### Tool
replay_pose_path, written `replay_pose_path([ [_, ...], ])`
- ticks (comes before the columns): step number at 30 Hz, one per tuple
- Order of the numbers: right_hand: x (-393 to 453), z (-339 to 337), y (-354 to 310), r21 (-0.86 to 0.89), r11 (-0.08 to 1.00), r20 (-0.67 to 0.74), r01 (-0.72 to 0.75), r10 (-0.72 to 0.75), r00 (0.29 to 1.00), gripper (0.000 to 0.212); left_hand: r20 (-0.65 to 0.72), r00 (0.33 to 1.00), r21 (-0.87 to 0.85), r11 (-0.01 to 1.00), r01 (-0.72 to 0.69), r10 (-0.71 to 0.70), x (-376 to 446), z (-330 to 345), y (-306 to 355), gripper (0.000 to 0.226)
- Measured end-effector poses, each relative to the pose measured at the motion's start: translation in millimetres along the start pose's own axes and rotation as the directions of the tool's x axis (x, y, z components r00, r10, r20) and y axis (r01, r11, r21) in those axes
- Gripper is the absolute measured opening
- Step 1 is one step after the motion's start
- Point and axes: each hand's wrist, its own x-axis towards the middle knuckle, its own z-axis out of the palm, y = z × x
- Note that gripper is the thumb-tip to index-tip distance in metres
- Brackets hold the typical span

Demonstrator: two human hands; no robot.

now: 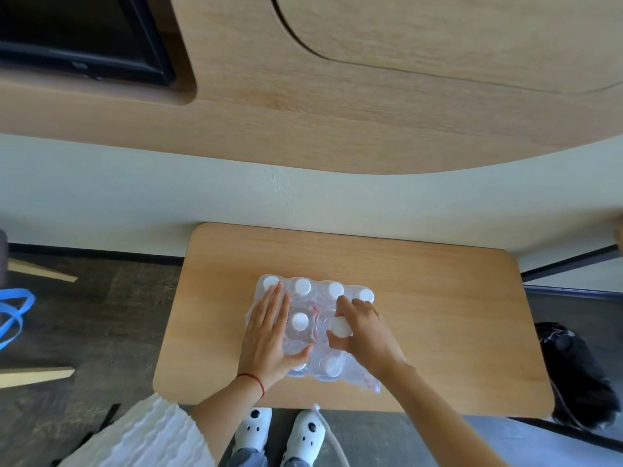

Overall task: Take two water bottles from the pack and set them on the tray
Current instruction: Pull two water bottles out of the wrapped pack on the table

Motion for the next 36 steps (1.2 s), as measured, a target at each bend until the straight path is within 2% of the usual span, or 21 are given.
replay_pose_path([
  [3, -6.9, -34.0, -19.3, 0.028, 0.997, -0.024, 0.065, -0.064, 0.998, 0.034, 0.053, 0.999, -0.040, 0.999, 0.006, -0.004, -0.7, -7.4, 5.5, 0.110],
  [5, -9.5, -61.9, -33.8, 0.086, 0.991, -0.064, 0.105, -0.099, 0.993, 0.034, 0.167, 0.986, -0.105, 0.994, 0.027, -0.009, 3.2, -20.2, 8.7, 0.124],
  [7, -11.1, -89.0, -47.5, 0.141, 0.984, -0.092, 0.107, -0.095, 0.991, 0.036, 0.432, 0.902, -0.280, 0.950, 0.138, -0.003, 8.7, -49.4, 10.3, 0.139],
  [8, -12.2, -101.0, -54.6, 0.168, 0.980, -0.108, 0.102, -0.085, 0.991, 0.037, 0.517, 0.855, -0.410, 0.890, 0.199, 0.047, 11.2, -67.8, 11.4, 0.142],
  [9, -13.3, -110.8, -61.8, 0.201, 0.974, -0.126, 0.101, -0.076, 0.989, 0.038, 0.535, 0.835, -0.545, 0.809, 0.222, 0.131, 11.4, -85.5, 14.4, 0.141],
  [12, -14.2, -129.6, -88.2, 0.299, 0.941, -0.194, 0.157, -0.101, 0.976, 0.039, 0.431, 0.828, -0.772, 0.622, 0.133, 0.357, 5.0, -130.8, 38.5, 0.116],
  [14, -10.2, -132.2, -103.6, 0.384, 0.908, -0.223, 0.168, -0.086, 0.971, 0.044, 0.350, 0.861, -0.817, 0.569, 0.088, 0.370, 0.7, -148.8, 57.7, 0.083],
  [16, -6.0, -128.6, -111.1, 0.530, 0.835, -0.227, 0.147, -0.028, 0.973, 0.043, 0.226, 0.931, -0.857, 0.512, 0.051, 0.286, -3.9, -160.4, 66.9, 0.063],
  [18, -4.1, -118.8, -111.3, 0.670, 0.726, -0.208, 0.154, -0.015, 0.978, 0.027, 0.121, 0.977, -0.893, 0.448, 0.029, 0.178, -7.3, -163.7, 64.6, 0.061],
  [19, -4.2, -109.1, -108.4, 0.736, 0.660, -0.199, 0.152, -0.004, 0.980, 0.017, 0.093, 0.987, -0.909, 0.416, 0.030, 0.132, -9.4, -163.5, 61.1, 0.063],
  [20, -2.6, -95.6, -102.3, 0.792, 0.596, -0.188, 0.133, 0.032, 0.982, 0.015, 0.076, 0.993, -0.925, 0.378, 0.038, 0.086, -10.6, -162.4, 56.4, 0.064],
  [22, 1.8, -58.0, -84.1, 0.853, 0.521, -0.101, -0.009, 0.181, 0.978, 0.021, 0.071, 0.997, -0.950, 0.305, 0.066, 0.005, -12.9, -161.1, 46.0, 0.063],
  [23, 5.1, -35.4, -73.9, 0.829, 0.546, -0.031, -0.121, 0.262, 0.965, 0.022, 0.072, 0.997, -0.956, 0.285, 0.073, -0.016, -14.2, -161.7, 40.7, 0.063],
  [25, 13.3, 9.4, -57.4, 0.638, 0.687, 0.112, -0.349, 0.365, 0.924, 0.037, 0.070, 0.997, -0.957, 0.280, 0.076, -0.032, -16.2, -163.9, 30.9, 0.060],
  [27, 19.6, 47.0, -49.2, 0.492, 0.732, 0.220, -0.471, 0.419, 0.881, 0.053, 0.078, 0.996, -0.952, 0.294, 0.086, -0.041, -19.2, -167.6, 24.7, 0.056],
  [29, 23.9, 70.2, -46.1, 0.435, 0.754, 0.233, -0.492, 0.434, 0.871, 0.055, 0.077, 0.995, -0.945, 0.315, 0.091, -0.057, -21.0, -170.0, 20.5, 0.055],
  [33, 30.3, 88.3, -34.5, 0.435, 0.808, 0.061, -0.398, 0.414, 0.908, 0.043, 0.079, 0.995, -0.939, 0.332, 0.093, -0.055, -21.9, -169.8, 12.7, 0.051],
  [36, 38.2, 88.4, -27.1, 0.338, 0.868, 0.087, -0.364, 0.356, 0.930, 0.041, 0.080, 0.995, -0.938, 0.333, 0.098, -0.065, -20.2, -169.3, 8.7, 0.052],
])
